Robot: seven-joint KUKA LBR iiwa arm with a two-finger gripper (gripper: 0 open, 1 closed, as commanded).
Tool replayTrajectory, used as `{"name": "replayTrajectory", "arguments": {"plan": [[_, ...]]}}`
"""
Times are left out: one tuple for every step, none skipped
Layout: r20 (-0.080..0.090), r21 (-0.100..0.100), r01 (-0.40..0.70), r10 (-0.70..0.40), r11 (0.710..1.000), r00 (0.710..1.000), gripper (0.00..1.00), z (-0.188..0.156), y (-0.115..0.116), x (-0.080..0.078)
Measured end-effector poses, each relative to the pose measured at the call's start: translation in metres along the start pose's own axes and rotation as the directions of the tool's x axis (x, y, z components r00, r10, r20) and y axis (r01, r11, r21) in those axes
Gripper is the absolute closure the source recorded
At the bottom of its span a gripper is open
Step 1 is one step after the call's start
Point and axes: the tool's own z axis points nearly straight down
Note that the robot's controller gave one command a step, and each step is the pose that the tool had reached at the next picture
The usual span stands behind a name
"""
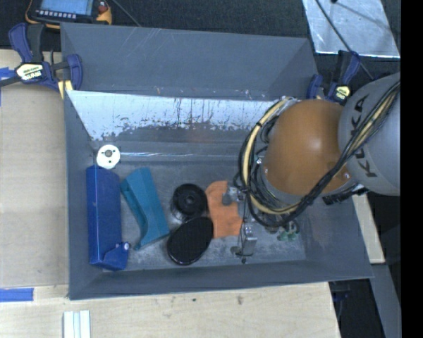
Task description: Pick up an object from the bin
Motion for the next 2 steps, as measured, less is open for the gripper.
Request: {"name": "replayTrajectory", "arguments": {"plan": [[0.008, 0.000, -0.001, 0.001, 1.000, 1.000, 0.00, -0.004, 0.000, -0.002], [0.019, 0.001, 0.056, -0.056, 0.998, 0.998, 0.00, 0.040, 0.034, -0.036]]}}
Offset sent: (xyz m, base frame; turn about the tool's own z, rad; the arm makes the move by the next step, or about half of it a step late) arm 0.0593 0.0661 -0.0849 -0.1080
